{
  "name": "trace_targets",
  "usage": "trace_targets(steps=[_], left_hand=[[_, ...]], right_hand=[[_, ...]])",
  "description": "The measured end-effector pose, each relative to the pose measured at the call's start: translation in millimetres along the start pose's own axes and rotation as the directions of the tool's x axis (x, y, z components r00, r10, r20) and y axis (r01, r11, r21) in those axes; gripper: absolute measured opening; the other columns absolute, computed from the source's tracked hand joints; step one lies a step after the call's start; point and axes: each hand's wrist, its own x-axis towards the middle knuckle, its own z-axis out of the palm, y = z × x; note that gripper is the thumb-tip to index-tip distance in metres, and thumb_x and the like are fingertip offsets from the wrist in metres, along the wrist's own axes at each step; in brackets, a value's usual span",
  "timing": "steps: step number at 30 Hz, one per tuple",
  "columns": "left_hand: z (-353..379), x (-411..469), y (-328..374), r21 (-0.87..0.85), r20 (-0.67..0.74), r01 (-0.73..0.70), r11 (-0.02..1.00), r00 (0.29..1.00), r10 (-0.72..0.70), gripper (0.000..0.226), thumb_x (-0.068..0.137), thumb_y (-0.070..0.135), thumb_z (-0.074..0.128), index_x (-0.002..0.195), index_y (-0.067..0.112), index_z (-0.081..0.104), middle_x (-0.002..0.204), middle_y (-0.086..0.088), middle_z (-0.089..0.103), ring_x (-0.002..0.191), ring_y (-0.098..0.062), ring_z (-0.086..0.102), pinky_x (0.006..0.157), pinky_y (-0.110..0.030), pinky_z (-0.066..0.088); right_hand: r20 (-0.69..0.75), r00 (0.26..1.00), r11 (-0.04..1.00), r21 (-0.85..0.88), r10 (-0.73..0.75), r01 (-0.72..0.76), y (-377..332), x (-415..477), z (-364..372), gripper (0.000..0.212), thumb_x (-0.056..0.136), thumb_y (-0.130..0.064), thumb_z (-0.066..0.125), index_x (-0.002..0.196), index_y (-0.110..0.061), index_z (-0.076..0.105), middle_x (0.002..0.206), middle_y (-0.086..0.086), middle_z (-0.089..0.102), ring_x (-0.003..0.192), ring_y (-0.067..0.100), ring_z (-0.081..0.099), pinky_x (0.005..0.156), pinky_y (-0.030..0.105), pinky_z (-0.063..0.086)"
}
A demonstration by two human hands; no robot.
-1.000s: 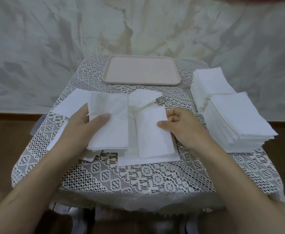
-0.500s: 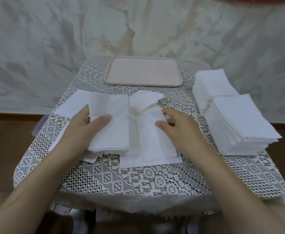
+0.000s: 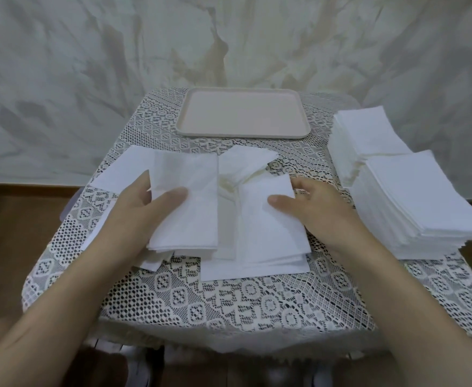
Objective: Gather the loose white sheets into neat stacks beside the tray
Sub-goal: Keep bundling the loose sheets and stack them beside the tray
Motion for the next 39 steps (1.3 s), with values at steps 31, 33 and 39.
trace_targets(steps=[31,33,39], left_hand=[[7.4,1.9,-6.3,-0.102,0.023,-0.037,0.994,0.999,0.039,0.022,0.103,0.032,0.064,0.123,0.024,0.066,0.091,-0.014,0.070,0.050,-0.026,0.059,0.036,-0.030,0.044],[5.8,3.1,-8.2,-0.094,0.017,-0.032,0.995,0.999,0.034,0.023,0.103,0.031,0.063,0.123,0.020,0.064,0.085,-0.014,0.065,0.045,-0.025,0.055,0.036,-0.029,0.043],[4.5,3.3,-7.7,-0.098,0.031,-0.009,0.995,0.999,0.013,0.020,0.103,0.031,0.063,0.121,0.022,0.066,0.086,-0.017,0.064,0.046,-0.026,0.052,0.039,-0.030,0.043]], right_hand=[[-0.010,0.997,0.988,-0.141,-0.072,0.070,-6.1,-0.6,3.1,0.008,0.095,-0.024,0.071,0.098,-0.017,0.076,0.091,-0.004,0.079,0.084,0.019,0.076,0.082,0.044,0.061],[-0.001,0.998,0.959,-0.278,-0.062,0.060,-0.7,0.2,3.4,0.014,0.093,-0.030,0.071,0.098,-0.017,0.075,0.092,-0.004,0.078,0.087,0.021,0.075,0.086,0.052,0.059],[-0.038,0.996,0.823,-0.566,-0.080,0.045,-3.1,-5.7,10.0,0.024,0.089,-0.044,0.072,0.091,-0.022,0.064,0.081,-0.005,0.065,0.075,0.018,0.062,0.062,0.033,0.042]])
